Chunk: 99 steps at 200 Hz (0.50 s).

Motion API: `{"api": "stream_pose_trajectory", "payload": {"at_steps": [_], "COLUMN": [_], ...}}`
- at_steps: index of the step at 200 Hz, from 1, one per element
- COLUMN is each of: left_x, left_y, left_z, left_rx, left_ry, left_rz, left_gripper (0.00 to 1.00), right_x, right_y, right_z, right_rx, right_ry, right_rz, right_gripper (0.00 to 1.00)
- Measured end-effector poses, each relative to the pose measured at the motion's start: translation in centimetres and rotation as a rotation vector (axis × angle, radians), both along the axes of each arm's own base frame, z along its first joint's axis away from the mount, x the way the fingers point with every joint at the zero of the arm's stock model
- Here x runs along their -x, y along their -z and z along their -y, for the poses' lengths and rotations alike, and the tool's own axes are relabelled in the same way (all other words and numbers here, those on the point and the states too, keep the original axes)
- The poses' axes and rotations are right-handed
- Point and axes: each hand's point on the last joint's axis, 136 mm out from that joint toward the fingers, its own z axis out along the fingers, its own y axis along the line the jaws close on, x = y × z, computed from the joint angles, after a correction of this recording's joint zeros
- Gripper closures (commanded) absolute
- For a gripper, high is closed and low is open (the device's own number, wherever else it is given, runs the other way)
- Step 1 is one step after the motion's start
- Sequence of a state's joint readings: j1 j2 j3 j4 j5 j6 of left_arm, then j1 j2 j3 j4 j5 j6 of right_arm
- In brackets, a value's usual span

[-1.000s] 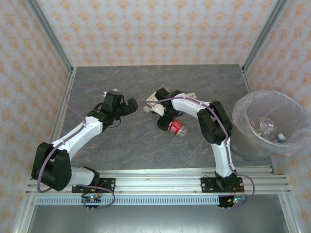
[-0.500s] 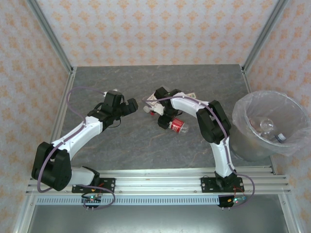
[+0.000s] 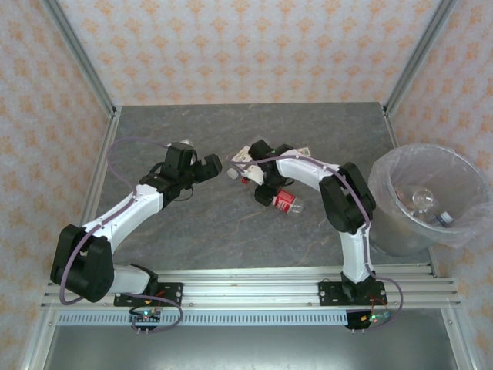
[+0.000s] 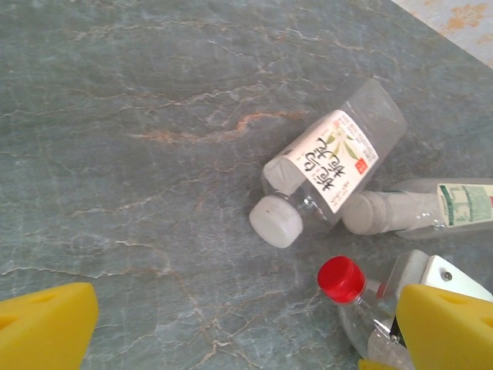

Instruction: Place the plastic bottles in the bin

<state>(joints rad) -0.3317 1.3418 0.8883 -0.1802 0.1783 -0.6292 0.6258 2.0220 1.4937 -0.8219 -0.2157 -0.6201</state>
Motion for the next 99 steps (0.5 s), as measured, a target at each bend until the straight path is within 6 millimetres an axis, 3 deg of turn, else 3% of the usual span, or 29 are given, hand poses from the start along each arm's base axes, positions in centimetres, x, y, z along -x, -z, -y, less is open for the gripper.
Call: {"api": "stream_pose_trajectory", "payload": {"at_steps": [99], "left_x": [-0.5], "left_y": [-1.3], "left_z": [1.6], "left_rx": [0.06], "left_ry": [0.066], "left_rz": [0.049], "left_gripper": [0.0], "right_x": [0.8], "right_y": [-4.6], "right_z": [1.4], "right_rx": [-0.088], "right_ry": [0.071], "right_rz": [0.16], "right_gripper": [0.5]}}
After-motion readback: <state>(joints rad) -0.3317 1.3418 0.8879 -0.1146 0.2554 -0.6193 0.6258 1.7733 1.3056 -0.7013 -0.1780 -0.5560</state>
